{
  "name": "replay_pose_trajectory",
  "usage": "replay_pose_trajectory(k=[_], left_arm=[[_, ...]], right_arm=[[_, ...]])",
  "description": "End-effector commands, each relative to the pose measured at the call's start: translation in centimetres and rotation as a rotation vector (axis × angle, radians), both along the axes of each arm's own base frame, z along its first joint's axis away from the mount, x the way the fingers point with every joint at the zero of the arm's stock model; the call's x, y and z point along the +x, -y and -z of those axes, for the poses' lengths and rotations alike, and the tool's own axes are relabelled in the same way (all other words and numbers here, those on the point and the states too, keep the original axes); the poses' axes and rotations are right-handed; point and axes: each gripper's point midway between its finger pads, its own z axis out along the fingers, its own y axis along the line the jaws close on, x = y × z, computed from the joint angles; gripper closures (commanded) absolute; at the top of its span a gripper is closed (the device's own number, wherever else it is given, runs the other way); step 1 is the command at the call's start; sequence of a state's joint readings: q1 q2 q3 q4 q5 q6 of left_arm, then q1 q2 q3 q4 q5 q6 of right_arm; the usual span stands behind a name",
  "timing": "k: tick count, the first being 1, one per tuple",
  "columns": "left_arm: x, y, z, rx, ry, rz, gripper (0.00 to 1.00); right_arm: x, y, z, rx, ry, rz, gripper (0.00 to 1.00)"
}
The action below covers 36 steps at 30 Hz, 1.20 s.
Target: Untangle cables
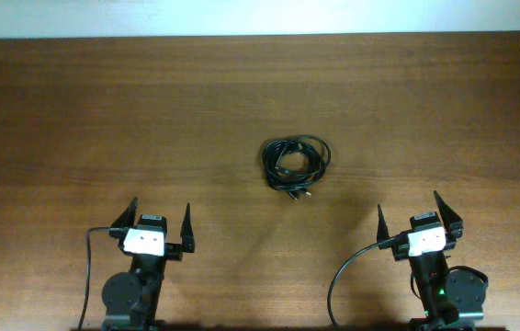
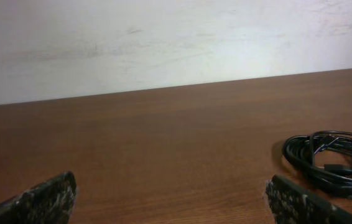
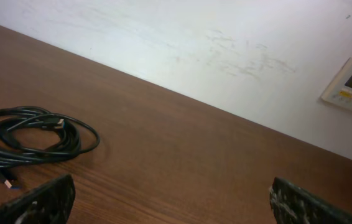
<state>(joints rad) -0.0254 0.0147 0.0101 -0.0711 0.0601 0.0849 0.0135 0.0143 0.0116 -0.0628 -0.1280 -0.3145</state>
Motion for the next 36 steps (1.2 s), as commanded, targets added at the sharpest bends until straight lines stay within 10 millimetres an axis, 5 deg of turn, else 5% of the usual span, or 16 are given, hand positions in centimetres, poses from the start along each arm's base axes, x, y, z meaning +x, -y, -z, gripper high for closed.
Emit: replay_pose_trajectory(k=[1,34,36], left_arm=[[-0.04,-0.22,0.08,-0.002,-0.002,-0.01,0.02],[-0.04,-0.22,0.07,-0.002,-0.001,-0.01,0.02],[-0.03,-0.22,0.03,-0.002,0.001,-0.01,0.01]], right_arm=[[0.0,0.27,0.17,0.009,-0.001,0.013,0.01],[0.0,0.26,0.17,0.01,-0.001,0.012,0.01],[0.04,0.26,0.36,0.113,-0.024,0.02,0.01]])
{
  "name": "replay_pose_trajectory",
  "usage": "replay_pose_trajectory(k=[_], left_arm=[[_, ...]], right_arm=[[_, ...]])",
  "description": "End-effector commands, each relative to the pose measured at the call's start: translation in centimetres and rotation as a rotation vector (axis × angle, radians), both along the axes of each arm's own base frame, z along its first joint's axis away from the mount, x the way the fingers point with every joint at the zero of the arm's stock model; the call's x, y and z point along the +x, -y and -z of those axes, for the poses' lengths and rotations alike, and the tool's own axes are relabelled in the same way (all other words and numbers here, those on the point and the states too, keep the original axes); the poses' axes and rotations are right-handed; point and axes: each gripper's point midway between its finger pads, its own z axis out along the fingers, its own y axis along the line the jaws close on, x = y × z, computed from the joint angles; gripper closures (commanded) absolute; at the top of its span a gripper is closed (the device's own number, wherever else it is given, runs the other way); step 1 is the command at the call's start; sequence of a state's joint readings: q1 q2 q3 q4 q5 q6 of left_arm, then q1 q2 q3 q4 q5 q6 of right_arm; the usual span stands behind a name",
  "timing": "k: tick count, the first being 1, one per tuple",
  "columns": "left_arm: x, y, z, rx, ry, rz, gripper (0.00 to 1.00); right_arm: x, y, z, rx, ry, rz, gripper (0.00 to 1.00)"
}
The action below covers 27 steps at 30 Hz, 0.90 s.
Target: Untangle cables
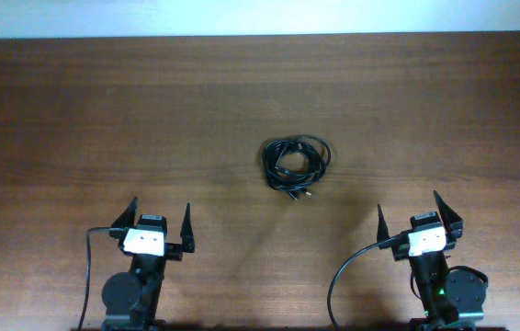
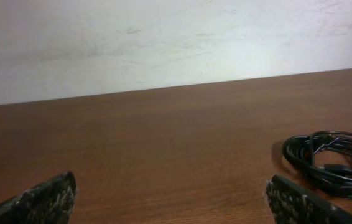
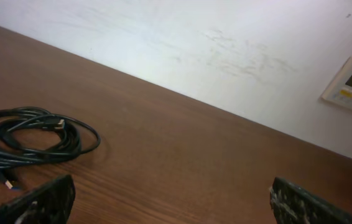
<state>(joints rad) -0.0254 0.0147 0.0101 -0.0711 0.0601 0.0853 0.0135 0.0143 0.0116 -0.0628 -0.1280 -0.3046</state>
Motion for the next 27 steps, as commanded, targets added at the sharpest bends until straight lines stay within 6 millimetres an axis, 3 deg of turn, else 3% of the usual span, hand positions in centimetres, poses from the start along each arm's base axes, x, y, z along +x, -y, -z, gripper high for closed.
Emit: replay_pose_trajectory(k=[1,3,4,6,7,9,13,16,18,21,23,24,25,27], left_arm=[[0.0,-0.2,0.0,-0.002,0.0,-0.01,0.02],[-0.1,0.5,-0.5,-0.009,0.02,0.029,0.02],[-0.4,2.4,-1.0,-0.015,0.036,0.145,0.02],[-1.0,3.9,-0.9,-0.026,-0.025,0.235,0.01],[-1.1,3.9,-2.0,-0.017,-0.068,0.232,0.01],[-0.6,3.9,-6.1,0.003,-0.139,0.237,0.01],[2.6,4.0,-11.9,-0.042,-0.43,0.232,0.02],[4.5,4.3,-16.6,-0.072,-0.583,0.245,0.02],[4.6,6.5,-17.6,-0.154,-0.63,0.365,0.02],[5.2,7.9,-16.5,-0.104,-0.653,0.466,0.02],[6.0,10.1,-13.9,-0.073,-0.743,0.537,0.04],[6.6,12.3,-11.5,-0.037,-0.817,0.587,0.06],[7.2,14.0,-9.2,0.008,-0.878,0.602,0.02],[7.9,17.3,-3.6,0.218,-0.979,0.645,0.01]], right_arm=[[0.0,0.3,0.4,0.197,-0.035,0.026,0.01],[0.1,0.2,0.0,0.472,-0.059,0.036,0.01],[-0.1,-1.1,-1.0,0.562,-0.054,-0.044,0.01],[-1.4,-4.1,-4.3,0.556,-0.012,-0.247,0.01],[-1.9,-4.3,-5.9,0.554,-0.007,-0.266,0.01],[-2.8,-4.4,-9.3,0.565,-0.034,-0.266,0.01],[-3.0,-4.5,-14.9,0.668,-0.379,-0.158,0.01],[-2.0,-4.5,-18.8,0.577,-0.589,-0.109,0.01],[-1.3,-4.5,-16.9,0.53,-0.759,-0.079,0.01],[0.3,-3.6,-10.7,0.47,-1.038,0.022,0.01],[1.0,-3.2,-8.2,0.427,-1.155,0.051,0.01],[1.0,-3.4,-7.9,0.399,-1.189,0.036,0.01],[1.0,-4.2,-8.4,0.318,-1.17,-0.039,0.01],[0.0,-6.9,-8.9,0.167,-1.162,-0.219,0.01]])
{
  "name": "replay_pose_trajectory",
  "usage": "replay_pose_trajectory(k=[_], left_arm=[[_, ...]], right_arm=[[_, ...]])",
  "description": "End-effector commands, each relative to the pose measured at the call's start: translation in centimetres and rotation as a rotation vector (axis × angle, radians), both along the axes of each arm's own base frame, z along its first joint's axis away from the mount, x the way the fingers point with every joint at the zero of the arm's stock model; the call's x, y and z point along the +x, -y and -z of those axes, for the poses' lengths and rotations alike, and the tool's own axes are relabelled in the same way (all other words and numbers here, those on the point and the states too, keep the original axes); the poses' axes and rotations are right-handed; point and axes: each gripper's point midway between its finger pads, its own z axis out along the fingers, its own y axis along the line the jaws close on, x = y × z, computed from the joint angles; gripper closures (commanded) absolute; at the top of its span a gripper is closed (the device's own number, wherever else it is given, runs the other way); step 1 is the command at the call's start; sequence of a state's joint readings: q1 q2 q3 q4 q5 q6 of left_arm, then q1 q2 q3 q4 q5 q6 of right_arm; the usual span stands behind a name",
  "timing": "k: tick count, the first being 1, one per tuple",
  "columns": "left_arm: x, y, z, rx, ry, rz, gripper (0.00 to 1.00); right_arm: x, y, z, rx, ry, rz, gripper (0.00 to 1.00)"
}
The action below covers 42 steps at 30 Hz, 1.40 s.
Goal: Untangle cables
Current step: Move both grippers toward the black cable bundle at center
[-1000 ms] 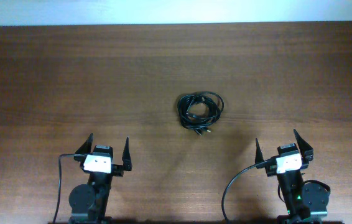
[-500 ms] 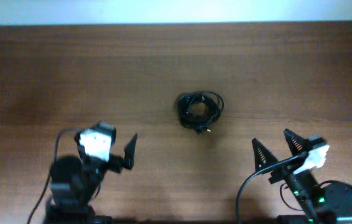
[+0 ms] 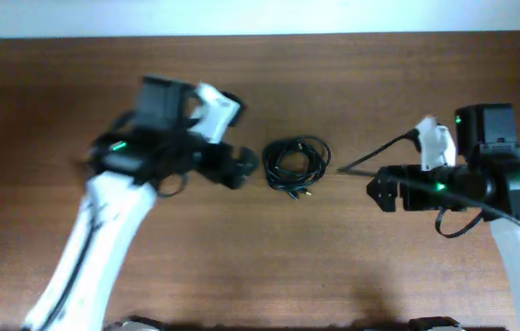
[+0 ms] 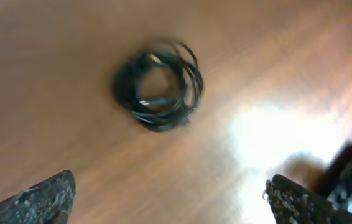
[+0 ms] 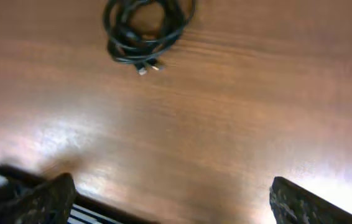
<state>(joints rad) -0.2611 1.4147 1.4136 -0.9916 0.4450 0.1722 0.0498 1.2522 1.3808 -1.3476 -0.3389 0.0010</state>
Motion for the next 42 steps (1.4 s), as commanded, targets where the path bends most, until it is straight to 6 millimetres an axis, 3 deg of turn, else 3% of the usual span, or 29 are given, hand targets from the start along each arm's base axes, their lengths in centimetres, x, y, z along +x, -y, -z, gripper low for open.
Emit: replay_pose_trajectory(k=[1,2,4,5,6,7,8,10,12,14,17,19,22,23,27,29,30,31,32,38,39,40,42], left_arm=[[1.2,4.0,7.4,0.284,-0.019,0.156,0.06],[2.6,4.6,9.4,0.382,0.014,0.15,0.11],[4.3,5.2,11.3,0.447,0.048,0.121,0.24],[5.3,5.3,11.8,0.445,0.061,0.094,0.22],[7.1,5.5,13.0,0.424,0.068,0.041,0.12],[8.0,5.5,14.8,0.416,0.041,0.003,0.13],[8.1,5.3,16.5,0.42,-0.004,-0.023,0.2],[7.8,5.3,17.8,0.434,-0.032,-0.003,0.21],[4.2,7.6,18.2,0.353,-0.087,0.301,0.25],[2.0,8.2,18.2,0.317,-0.112,0.456,0.3],[0.6,7.5,18.5,0.38,-0.033,0.718,0.25],[1.0,7.7,18.4,0.399,0.052,0.83,0.25],[2.5,8.5,19.2,0.399,0.117,0.841,0.28],[2.5,8.5,20.3,0.4,0.094,0.846,0.28],[1.7,9.0,21.7,0.352,0.05,0.865,0.32],[1.8,9.2,21.7,0.343,0.056,0.866,0.41],[1.8,9.2,21.7,0.343,0.059,0.866,0.6],[1.8,9.2,21.7,0.35,0.082,0.903,0.96],[1.8,9.2,21.7,0.35,0.085,0.906,1.0],[1.9,9.3,21.3,0.347,0.075,0.884,1.0],[2.2,9.4,19.8,0.345,0.08,0.848,1.0],[2.8,9.6,16.7,0.342,0.123,0.818,1.0],[3.7,10.1,8.3,0.315,0.309,0.761,1.0]], right_arm=[[-1.3,-3.9,-1.4,-0.046,0.09,-0.322,0.01],[-1.6,-4.8,-1.0,-0.055,0.076,-0.355,0.01],[-1.9,-5.3,-0.3,-0.073,0.033,-0.347,0.07],[-2.0,-5.5,-0.1,-0.071,0.013,-0.345,0.07],[-2.2,-5.8,0.1,-0.068,-0.002,-0.342,0.07],[-2.5,-6.1,0.1,-0.067,-0.009,-0.35,0.07],[-2.8,-6.4,0.2,-0.068,-0.012,-0.363,0.07],[-2.7,-6.2,0.3,-0.089,-0.013,-0.35,0.07],[-2.5,-5.8,0.5,-0.112,-0.016,-0.327,0.07],[-2.5,-5.8,0.5,-0.112,-0.016,-0.327,0.07],[-2.7,-5.7,0.6,-0.113,-0.025,-0.328,0.07],[-3.3,-5.5,0.7,-0.118,-0.05,-0.329,0.07],[-3.7,-5.4,0.8,-0.122,-0.07,-0.33,0.07],[-3.8,-5.4,0.9,-0.12,-0.074,-0.323,0.07],[-3.7,-5.4,0.9,-0.119,-0.074,-0.319,0.07],[-3.7,-5.4,0.8,-0.119,-0.074,-0.319,0.07],[-3.7,-5.4,0.9,-0.118,-0.075,-0.316,0.07],[-3.7,-5.4,0.8,-0.118,-0.074,-0.316,0.07],[-3.7,-5.4,0.8,-0.118,-0.074,-0.316,0.07],[-3.6,-5.5,0.8,-0.114,-0.071,-0.317,0.07],[-3.3,-5.6,0.7,-0.112,-0.056,-0.316,0.07],[-3.0,-5.7,0.6,-0.109,-0.043,-0.315,0.07],[-2.6,-5.8,0.7,-0.106,-0.029,-0.315,0.07]])
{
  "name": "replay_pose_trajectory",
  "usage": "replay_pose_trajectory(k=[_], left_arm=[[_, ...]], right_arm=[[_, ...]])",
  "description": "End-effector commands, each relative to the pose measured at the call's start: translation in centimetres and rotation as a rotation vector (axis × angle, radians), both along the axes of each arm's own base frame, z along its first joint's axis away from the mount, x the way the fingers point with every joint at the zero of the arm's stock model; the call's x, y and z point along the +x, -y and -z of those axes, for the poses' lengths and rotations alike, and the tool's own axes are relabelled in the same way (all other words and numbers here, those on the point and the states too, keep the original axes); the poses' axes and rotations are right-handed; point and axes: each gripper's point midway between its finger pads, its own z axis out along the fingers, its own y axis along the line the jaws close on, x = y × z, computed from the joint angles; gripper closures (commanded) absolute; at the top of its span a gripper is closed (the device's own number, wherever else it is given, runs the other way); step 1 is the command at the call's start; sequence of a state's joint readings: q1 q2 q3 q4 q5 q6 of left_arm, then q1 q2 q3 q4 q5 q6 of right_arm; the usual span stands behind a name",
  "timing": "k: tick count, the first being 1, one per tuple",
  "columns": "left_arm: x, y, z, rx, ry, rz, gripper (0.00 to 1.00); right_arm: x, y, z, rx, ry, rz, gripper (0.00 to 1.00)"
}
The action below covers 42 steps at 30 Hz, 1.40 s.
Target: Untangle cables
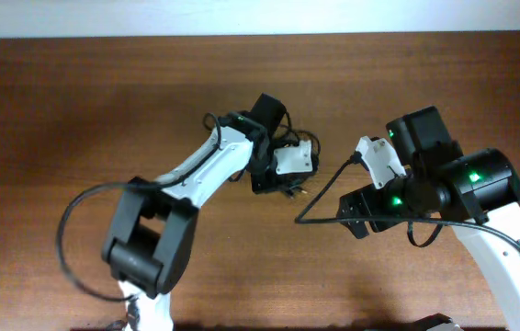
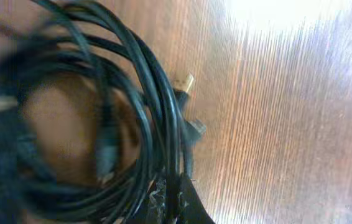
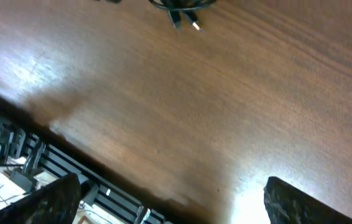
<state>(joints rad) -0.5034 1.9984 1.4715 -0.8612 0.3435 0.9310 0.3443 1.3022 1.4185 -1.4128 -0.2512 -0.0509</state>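
Observation:
A coil of black cable (image 2: 132, 124) fills the left wrist view, blurred at its left side, with a metal USB plug (image 2: 187, 83) sticking out on the right. My left gripper (image 2: 168, 202) is shut on strands at the coil's near rim. Overhead, the left gripper (image 1: 276, 180) sits on top of the coil (image 1: 306, 141) and hides most of it. My right gripper (image 3: 170, 190) is open and empty above bare wood, to the right of the coil (image 1: 356, 216). Only the plug ends (image 3: 185, 18) show at the top of the right wrist view.
The brown wooden table (image 1: 76, 101) runs to a white wall at the back. Its front edge, with a dark rack and wiring (image 3: 14, 155) below it, shows in the right wrist view. Both arms' own black leads (image 1: 67, 230) loop over the table.
My left gripper was open beside and above the coil; now it is down on the coil and shut on its strands. The right arm has come closer and lower, still open.
Both grippers first stood open at the table's front edge, the coil lying untouched in the middle, and stayed so. Then both arms were out over the table flanking the coil. Now the left gripper grips the coil while the right hovers open to its right.

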Motion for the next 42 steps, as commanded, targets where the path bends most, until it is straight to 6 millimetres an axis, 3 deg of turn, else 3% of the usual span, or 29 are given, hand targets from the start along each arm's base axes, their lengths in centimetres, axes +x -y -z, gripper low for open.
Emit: replay_pose_trajectory(k=[1,3,4,7,9,11,13,15,17,19,22,23,24,25,27,30,33,34,36,38,42], left_arm=[[1.8,1.1,-13.9,-0.187,0.288,-0.042,1.0],[1.2,0.7,-17.6,-0.234,0.37,-0.043,1.0],[1.0,0.6,-18.2,-0.242,0.38,-0.048,1.0],[2.0,-1.2,-17.6,-0.139,0.415,-0.123,1.0],[3.4,-3.9,-17.9,-0.018,0.487,-0.244,1.0],[4.2,-6.5,-21.3,0.037,0.627,-0.35,1.0],[2.7,-7.2,-26.3,-0.057,0.735,-0.377,1.0],[0.9,-8.2,-29.6,-0.112,0.797,-0.398,1.0],[0.1,-8.5,-29.8,-0.119,0.787,-0.4,1.0],[0.0,-8.5,-28.5,-0.098,0.738,-0.406,1.0],[-0.1,-8.2,-27.9,-0.095,0.712,-0.396,1.0],[-0.1,-8.2,-27.9,-0.098,0.711,-0.394,0.83],[-0.1,-8.2,-27.9,-0.098,0.711,-0.395,0.11],[-0.1,-8.1,-28.0,-0.1,0.714,-0.395,0.02],[0.9,-9.1,-28.8,-0.072,0.773,-0.448,0.01],[1.6,-12.8,-31.0,0.02,0.895,-0.629,0.01],[-0.1,-15.2,-34.3,-0.022,0.976,-0.755,0.01],[-0.5,-15.4,-34.7,-0.037,0.98,-0.768,0.01],[-1.9,-16.1,-35.1,-0.074,0.955,-0.814,0.01],[-2.5,-16.3,-34.2,-0.065,0.913,-0.828,0.01],[-3.3,-13.7,-33.2,-0.156,0.813,-0.724,0.01]], right_arm=[[0.4,-0.4,0.3,0.006,0.015,-0.001,0.07],[1.1,-0.6,1.0,0.01,0.025,-0.001,0.07],[1.6,-0.8,1.2,0.012,0.032,-0.001,0.07],[4.7,-1.5,1.3,0.022,0.127,0.007,0.09],[7.7,-1.4,1.4,-0.01,0.216,0.032,0.09],[10.0,-2.0,2.1,-0.012,0.255,0.04,0.09],[11.0,-2.3,3.6,-0.021,0.232,0.039,0.13],[11.8,-2.1,4.9,-0.054,0.214,0.047,0.16],[12.4,-2.3,6.7,-0.067,0.175,0.052,0.16],[12.9,-3.4,9.4,-0.037,0.093,0.077,0.16],[12.9,-5.2,10.0,0.05,0.054,0.044,0.16],[12.7,-5.3,10.0,0.058,0.049,0.04,0.07],[12.6,-5.7,9.8,0.084,0.041,0.029,0.01],[12.4,-6.7,9.4,0.139,0.032,0.01,0.01],[12.6,-8.3,8.8,0.221,0.041,-0.021,0.01],[13.3,-10.1,9.2,0.243,0.061,-0.03,0.01],[12.6,-13.3,12.2,0.233,0.018,-0.089,0.02],[12.4,-13.5,12.7,0.229,0.01,-0.094,0.03],[12.6,-13.0,13.5,0.189,0.009,-0.085,0.17],[12.5,-12.1,15.0,0.128,-0.009,-0.066,0.17],[10.9,-11.2,20.2,0.06,-0.14,-0.053,0.2]])
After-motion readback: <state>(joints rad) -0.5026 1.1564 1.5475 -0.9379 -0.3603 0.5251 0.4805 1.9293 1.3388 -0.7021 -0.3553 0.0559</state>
